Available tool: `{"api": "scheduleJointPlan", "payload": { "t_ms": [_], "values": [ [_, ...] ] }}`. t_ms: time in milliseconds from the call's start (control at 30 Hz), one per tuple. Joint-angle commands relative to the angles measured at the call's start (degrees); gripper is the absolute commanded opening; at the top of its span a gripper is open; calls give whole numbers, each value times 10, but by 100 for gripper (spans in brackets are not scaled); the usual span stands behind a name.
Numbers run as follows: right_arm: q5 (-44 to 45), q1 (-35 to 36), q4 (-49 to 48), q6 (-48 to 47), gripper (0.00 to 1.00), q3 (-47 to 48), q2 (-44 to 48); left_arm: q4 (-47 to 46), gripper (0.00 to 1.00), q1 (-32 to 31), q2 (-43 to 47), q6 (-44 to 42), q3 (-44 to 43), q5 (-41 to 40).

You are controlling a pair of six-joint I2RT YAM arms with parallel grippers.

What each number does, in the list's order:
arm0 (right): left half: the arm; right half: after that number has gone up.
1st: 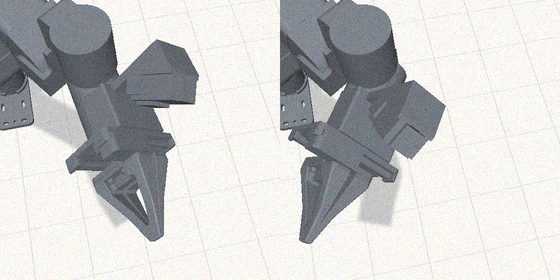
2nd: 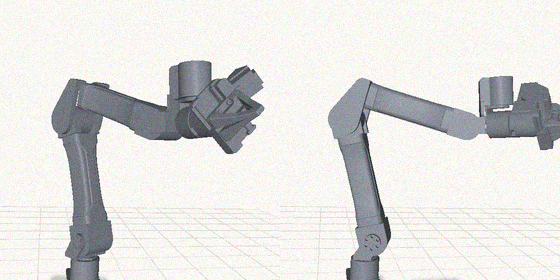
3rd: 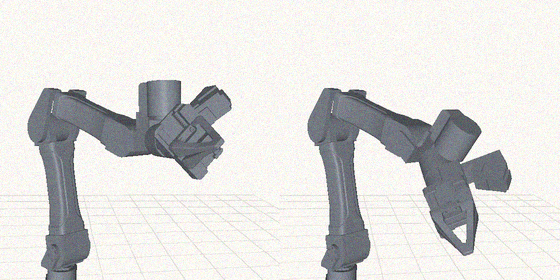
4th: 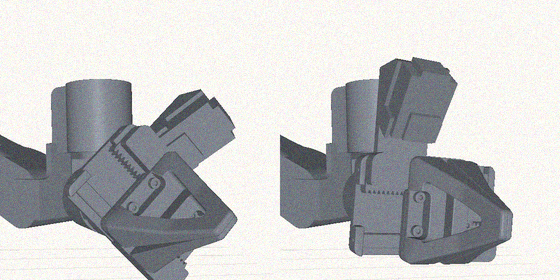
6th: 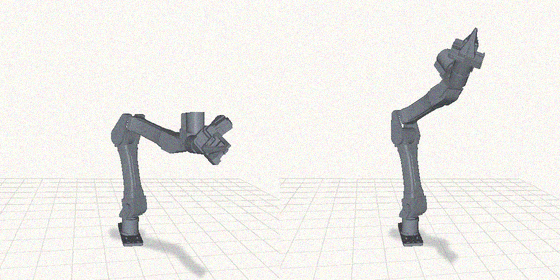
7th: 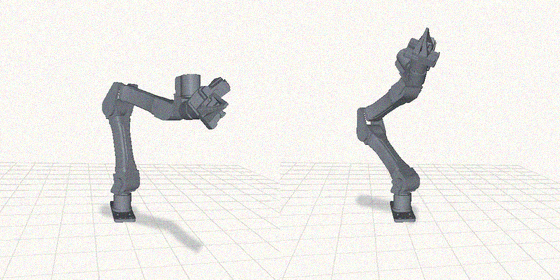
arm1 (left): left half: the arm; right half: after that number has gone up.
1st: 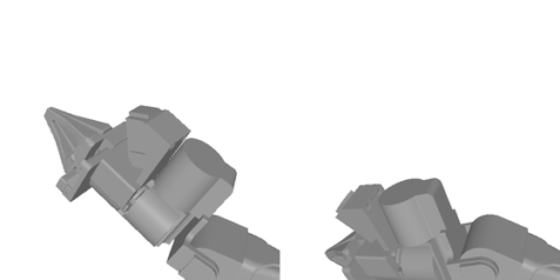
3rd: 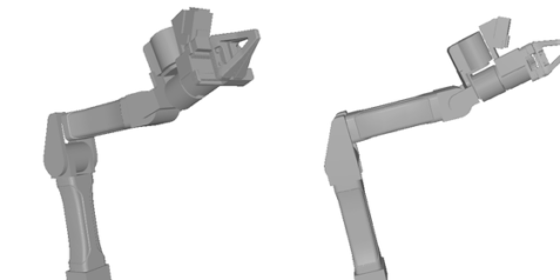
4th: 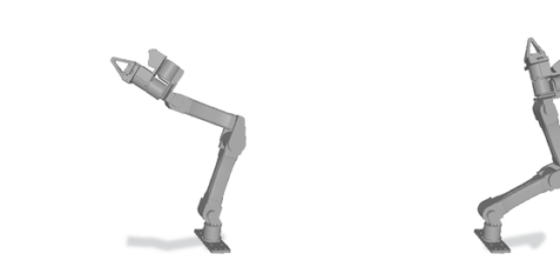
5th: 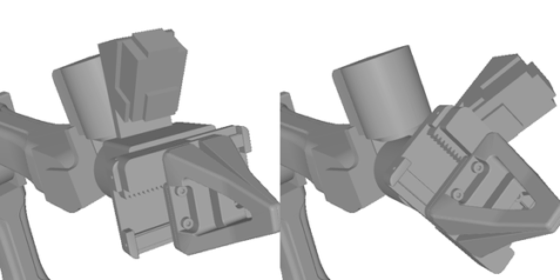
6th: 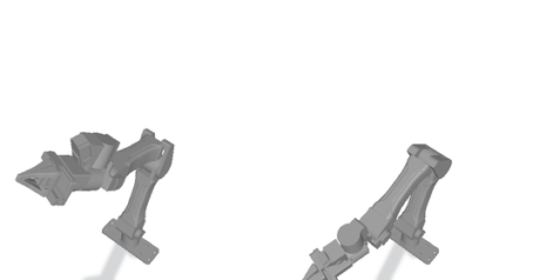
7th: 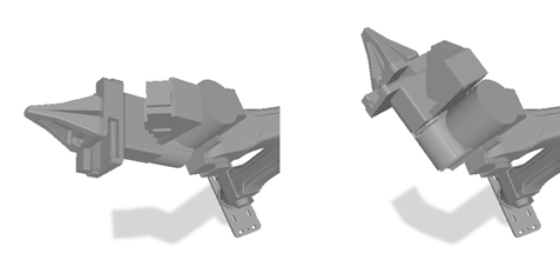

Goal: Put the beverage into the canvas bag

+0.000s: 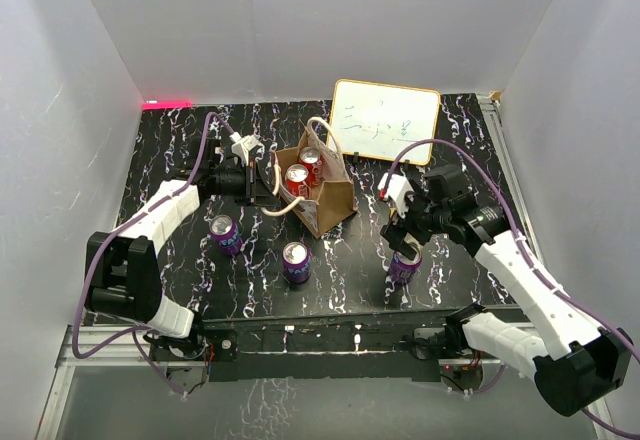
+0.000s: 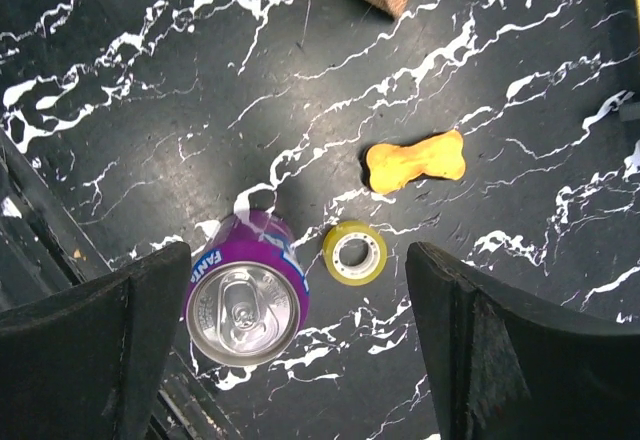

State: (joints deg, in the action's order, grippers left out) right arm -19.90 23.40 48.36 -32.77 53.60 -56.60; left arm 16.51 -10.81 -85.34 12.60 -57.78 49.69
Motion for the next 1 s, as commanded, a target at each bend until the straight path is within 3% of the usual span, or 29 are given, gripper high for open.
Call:
{"api": "scheduleJointPlan", "payload": {
  "t_ms": [0, 367, 667, 967],
  "values": [
    [15, -3, 13, -34, 92, -15, 13, 10, 0, 2, 13, -8, -15, 4],
    [5, -2, 42, -58, 92, -47, 1, 12, 0, 2, 17, -11, -15, -1],
    [47, -2, 31, -82, 90, -71, -28, 12, 0, 2, 13, -15, -15, -7],
    [46, -2, 2, -85, 73, -104, -40, 13, 0, 2, 11, -21, -14, -13]
  ]
}}
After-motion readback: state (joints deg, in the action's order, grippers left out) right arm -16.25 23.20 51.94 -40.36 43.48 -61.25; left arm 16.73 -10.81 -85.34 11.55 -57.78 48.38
